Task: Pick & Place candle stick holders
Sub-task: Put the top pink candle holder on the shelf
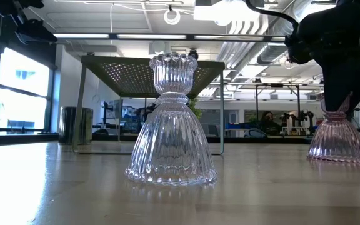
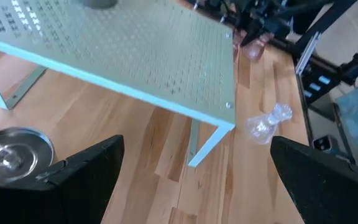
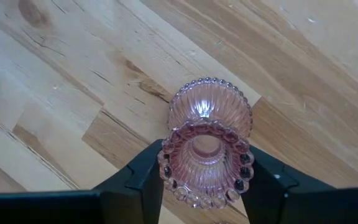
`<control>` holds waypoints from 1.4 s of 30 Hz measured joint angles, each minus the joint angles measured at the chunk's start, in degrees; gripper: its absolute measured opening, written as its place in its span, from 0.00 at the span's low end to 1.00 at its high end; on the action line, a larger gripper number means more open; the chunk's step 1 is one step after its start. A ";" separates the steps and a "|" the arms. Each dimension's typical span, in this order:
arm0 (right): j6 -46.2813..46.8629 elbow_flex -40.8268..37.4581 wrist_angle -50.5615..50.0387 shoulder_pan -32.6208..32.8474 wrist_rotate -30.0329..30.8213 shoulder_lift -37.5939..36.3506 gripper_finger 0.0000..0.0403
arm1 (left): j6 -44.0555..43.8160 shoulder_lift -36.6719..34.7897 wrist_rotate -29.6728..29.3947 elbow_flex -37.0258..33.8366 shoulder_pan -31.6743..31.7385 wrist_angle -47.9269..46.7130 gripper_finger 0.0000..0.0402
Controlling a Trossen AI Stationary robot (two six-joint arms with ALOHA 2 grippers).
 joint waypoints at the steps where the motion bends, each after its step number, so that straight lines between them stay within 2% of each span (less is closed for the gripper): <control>1: -0.04 0.00 0.14 0.00 -0.10 0.00 0.39 | -0.67 0.01 0.00 0.00 0.00 0.40 0.99; 4: -0.26 0.00 0.40 0.00 -1.20 0.00 0.40 | -2.00 0.04 -1.00 0.00 0.00 1.56 0.99; 9: -1.47 0.00 1.27 0.18 -1.10 0.00 0.39 | -2.21 0.09 -10.23 -0.02 0.00 1.56 0.99; 13: -3.61 0.02 2.84 1.02 2.29 0.02 0.39 | -2.19 0.09 -14.54 -0.02 0.00 3.84 0.99; 27: -3.58 1.56 1.18 5.55 7.87 0.02 0.39 | -1.99 0.09 -14.35 -0.02 0.00 0.88 0.99; 35: -8.87 13.19 -6.09 7.66 17.77 0.02 0.39 | -1.99 0.09 -12.81 -0.02 0.00 1.01 0.99; 42: -8.54 23.64 -18.21 8.35 19.91 0.02 0.39 | -1.99 0.09 -9.42 -0.02 0.00 0.81 0.99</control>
